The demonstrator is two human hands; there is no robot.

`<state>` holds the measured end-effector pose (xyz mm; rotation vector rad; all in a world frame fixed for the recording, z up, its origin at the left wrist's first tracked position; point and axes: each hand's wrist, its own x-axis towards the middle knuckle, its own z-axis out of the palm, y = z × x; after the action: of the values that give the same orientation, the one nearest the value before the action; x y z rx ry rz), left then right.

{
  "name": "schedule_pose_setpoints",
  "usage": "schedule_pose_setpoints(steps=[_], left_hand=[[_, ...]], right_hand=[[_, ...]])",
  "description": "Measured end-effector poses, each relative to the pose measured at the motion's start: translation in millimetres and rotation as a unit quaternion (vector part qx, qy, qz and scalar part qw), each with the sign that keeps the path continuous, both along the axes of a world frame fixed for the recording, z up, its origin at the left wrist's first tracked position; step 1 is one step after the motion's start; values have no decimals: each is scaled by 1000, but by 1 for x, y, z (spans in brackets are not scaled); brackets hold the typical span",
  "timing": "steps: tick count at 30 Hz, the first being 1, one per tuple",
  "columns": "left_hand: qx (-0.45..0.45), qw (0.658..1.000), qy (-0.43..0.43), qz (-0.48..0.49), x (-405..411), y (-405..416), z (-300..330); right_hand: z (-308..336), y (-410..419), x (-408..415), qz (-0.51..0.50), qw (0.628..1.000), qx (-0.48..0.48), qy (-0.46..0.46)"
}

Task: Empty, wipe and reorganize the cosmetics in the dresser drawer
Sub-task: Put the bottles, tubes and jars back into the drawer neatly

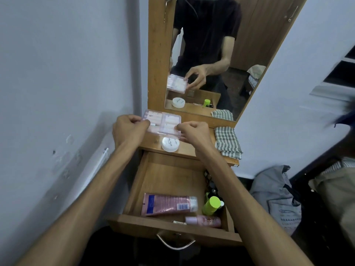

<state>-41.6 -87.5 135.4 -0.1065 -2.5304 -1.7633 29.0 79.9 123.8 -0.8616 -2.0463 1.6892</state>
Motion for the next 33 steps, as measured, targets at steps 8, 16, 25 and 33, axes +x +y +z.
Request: schedule_pose_setpoints(steps=[8, 16, 25, 33], left_hand=[[-20, 997, -60, -41, 58, -25, -21], [-59, 992, -71, -86, 93, -19, -52], [-156, 975, -95, -128, 95, 0, -92], [-232, 953, -134, -141, 90, 23, -124]], right_hand=[[-20, -11, 75, 13, 999, -31, -18], [-45, -10, 116, 35, 994, -42, -92], [-96, -22, 95, 7, 977, 36, -212], [-117, -26, 69, -10, 956, 88, -278]])
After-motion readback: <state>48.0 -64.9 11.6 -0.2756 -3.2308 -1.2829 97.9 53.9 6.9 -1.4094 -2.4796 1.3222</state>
